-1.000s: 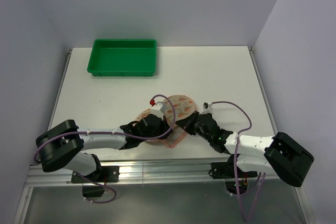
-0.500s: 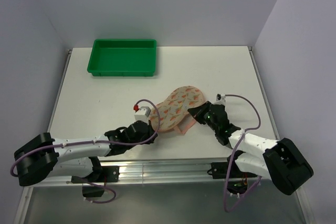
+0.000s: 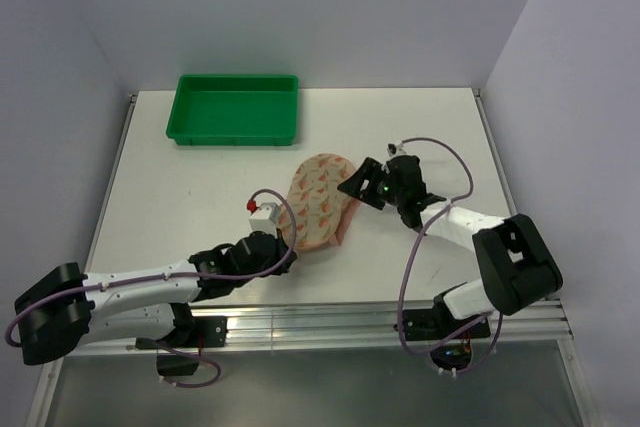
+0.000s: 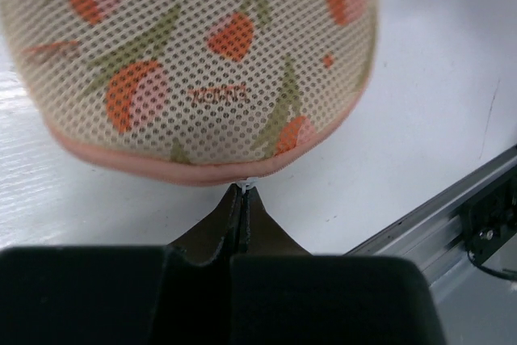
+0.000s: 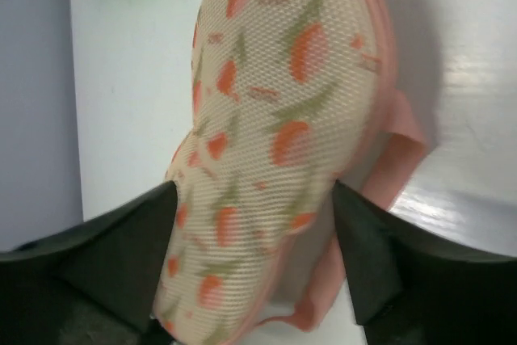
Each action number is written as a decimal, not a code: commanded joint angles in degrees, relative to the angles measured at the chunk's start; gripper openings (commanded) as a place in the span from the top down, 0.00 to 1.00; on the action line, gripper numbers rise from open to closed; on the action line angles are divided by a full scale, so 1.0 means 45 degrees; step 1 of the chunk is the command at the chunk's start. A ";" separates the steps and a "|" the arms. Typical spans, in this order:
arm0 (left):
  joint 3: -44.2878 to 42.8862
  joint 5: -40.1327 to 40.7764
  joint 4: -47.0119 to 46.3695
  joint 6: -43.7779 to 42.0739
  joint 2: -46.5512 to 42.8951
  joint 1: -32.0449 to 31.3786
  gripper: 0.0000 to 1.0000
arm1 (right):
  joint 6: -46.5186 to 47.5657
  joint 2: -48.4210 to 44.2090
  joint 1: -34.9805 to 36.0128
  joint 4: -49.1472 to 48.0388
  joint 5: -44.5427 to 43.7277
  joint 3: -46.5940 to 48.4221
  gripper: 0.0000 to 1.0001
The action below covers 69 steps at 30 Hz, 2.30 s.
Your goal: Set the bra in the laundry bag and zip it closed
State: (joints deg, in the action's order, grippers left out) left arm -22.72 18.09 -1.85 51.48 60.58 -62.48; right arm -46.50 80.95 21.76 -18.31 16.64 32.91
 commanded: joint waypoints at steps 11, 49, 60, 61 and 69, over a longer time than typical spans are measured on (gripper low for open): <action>-0.2411 -0.1733 -0.3064 -0.1363 0.3509 -0.0218 1.00 | -0.1343 -0.5427 0.3540 0.0846 -0.2544 -0.3383 0.00; -0.0088 0.0667 0.1479 -0.0310 0.1226 0.1148 1.00 | -0.0136 -0.3867 -0.1142 -0.1030 0.0636 -0.3621 1.00; -0.0399 0.1255 0.0549 -0.0541 -0.0042 0.1677 1.00 | 0.0821 -0.2754 -0.0952 -0.0600 0.2162 -0.2723 1.00; -0.0478 0.1274 0.0547 -0.0600 -0.0159 0.1696 1.00 | 0.0860 -0.2696 -0.0755 -0.0503 0.2161 -0.2684 1.00; -0.1589 0.1916 0.1386 -0.1263 -0.2151 0.1696 0.86 | 0.0528 -0.3046 0.1919 0.0061 0.0934 -0.2529 0.84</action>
State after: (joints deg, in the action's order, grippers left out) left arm -25.85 23.46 4.12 48.40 54.63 -54.94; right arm -45.21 69.08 26.15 -19.70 23.40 18.79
